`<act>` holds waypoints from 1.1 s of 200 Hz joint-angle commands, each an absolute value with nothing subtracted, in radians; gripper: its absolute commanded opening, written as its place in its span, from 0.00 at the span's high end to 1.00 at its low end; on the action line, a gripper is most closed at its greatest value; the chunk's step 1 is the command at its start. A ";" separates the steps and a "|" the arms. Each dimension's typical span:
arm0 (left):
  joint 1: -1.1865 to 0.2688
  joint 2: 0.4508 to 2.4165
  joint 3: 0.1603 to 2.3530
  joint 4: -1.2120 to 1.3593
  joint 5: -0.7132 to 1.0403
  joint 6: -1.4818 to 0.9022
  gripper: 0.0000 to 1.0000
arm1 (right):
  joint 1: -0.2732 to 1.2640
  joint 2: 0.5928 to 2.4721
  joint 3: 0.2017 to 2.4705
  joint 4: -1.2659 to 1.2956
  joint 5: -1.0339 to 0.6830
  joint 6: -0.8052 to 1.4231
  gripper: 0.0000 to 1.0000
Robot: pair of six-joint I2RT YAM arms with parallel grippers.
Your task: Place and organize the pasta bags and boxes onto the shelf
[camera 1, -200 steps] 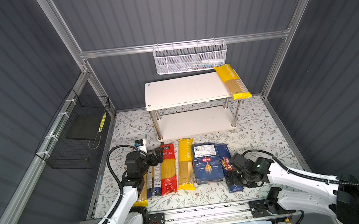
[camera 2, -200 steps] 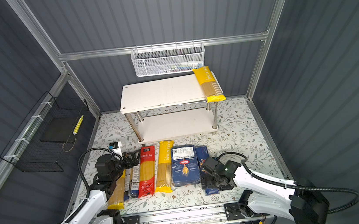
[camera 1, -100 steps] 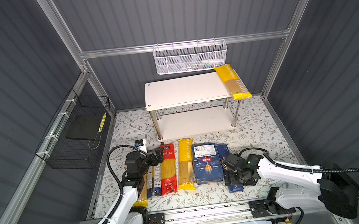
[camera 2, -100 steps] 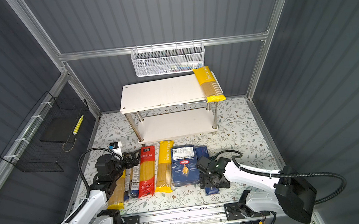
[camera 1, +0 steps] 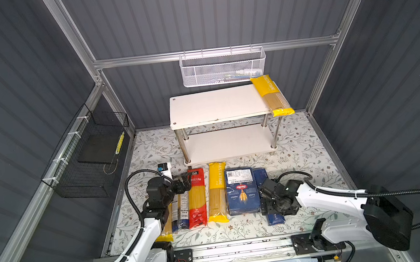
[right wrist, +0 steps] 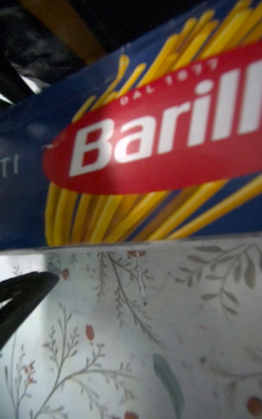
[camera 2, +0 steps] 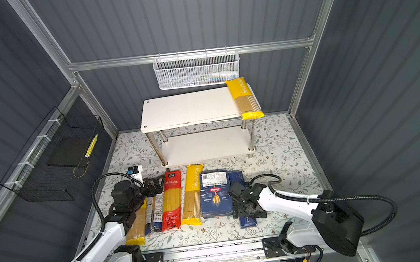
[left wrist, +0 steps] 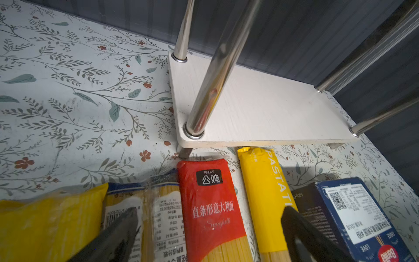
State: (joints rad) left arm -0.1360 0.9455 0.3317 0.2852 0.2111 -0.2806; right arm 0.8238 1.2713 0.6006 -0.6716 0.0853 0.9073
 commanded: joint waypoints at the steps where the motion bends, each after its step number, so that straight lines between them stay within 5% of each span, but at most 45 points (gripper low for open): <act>1: -0.132 0.945 0.320 0.301 0.234 -0.294 0.00 | 0.804 1.267 0.589 -0.646 0.112 0.899 0.05; 220: -0.133 0.955 0.299 0.376 0.363 -0.349 0.00 | 0.744 1.308 0.553 -0.520 0.098 0.807 0.11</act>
